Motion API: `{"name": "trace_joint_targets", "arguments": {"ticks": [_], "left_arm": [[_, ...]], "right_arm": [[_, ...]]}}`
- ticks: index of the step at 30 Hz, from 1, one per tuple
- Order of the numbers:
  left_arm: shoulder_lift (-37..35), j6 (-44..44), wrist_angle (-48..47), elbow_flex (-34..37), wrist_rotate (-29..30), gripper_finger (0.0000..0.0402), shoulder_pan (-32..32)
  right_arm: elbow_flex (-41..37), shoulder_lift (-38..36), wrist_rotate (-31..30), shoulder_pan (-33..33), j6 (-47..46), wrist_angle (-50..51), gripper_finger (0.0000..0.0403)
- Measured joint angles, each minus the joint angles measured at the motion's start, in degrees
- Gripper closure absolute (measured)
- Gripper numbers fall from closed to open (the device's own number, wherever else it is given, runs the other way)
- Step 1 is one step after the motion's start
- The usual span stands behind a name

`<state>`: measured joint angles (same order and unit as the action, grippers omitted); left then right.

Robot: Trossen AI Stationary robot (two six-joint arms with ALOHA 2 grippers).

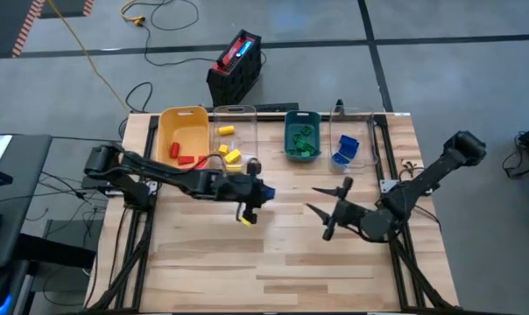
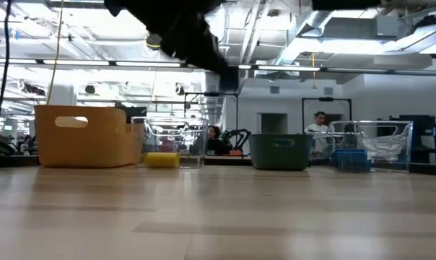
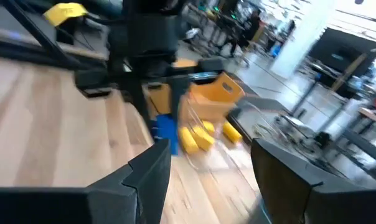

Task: Sort blocks
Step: Put the blue game piece into the right transparent bin

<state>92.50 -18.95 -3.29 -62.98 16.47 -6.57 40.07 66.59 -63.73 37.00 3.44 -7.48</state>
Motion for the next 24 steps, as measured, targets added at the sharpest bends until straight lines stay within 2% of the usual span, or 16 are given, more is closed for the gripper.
{"name": "trace_joint_targets", "arguments": {"ticks": [3,6,11,20,24], "left_arm": [[-2.0,-1.5,13.2,3.1,-1.6,0.0320,-0.9],[-2.2,-2.7,19.6,3.8,-4.2,0.0320,-2.1],[-2.2,-1.0,23.9,3.8,-7.5,0.0320,-2.7],[-2.1,-4.7,30.2,3.8,-15.2,0.0320,-3.1],[-2.2,-3.9,32.2,3.8,-16.8,0.0320,-2.5]], "right_arm": [[0.0,1.4,4.3,-2.0,4.7,-7.6,0.0168],[0.0,2.1,6.7,-3.2,6.9,-11.6,0.0168],[0.0,2.1,7.4,-3.4,4.7,-7.4,0.0168],[0.0,5.0,15.7,-6.2,4.6,-8.6,0.0169],[1.4,6.7,16.1,-7.1,4.8,-8.2,0.0178]]}}
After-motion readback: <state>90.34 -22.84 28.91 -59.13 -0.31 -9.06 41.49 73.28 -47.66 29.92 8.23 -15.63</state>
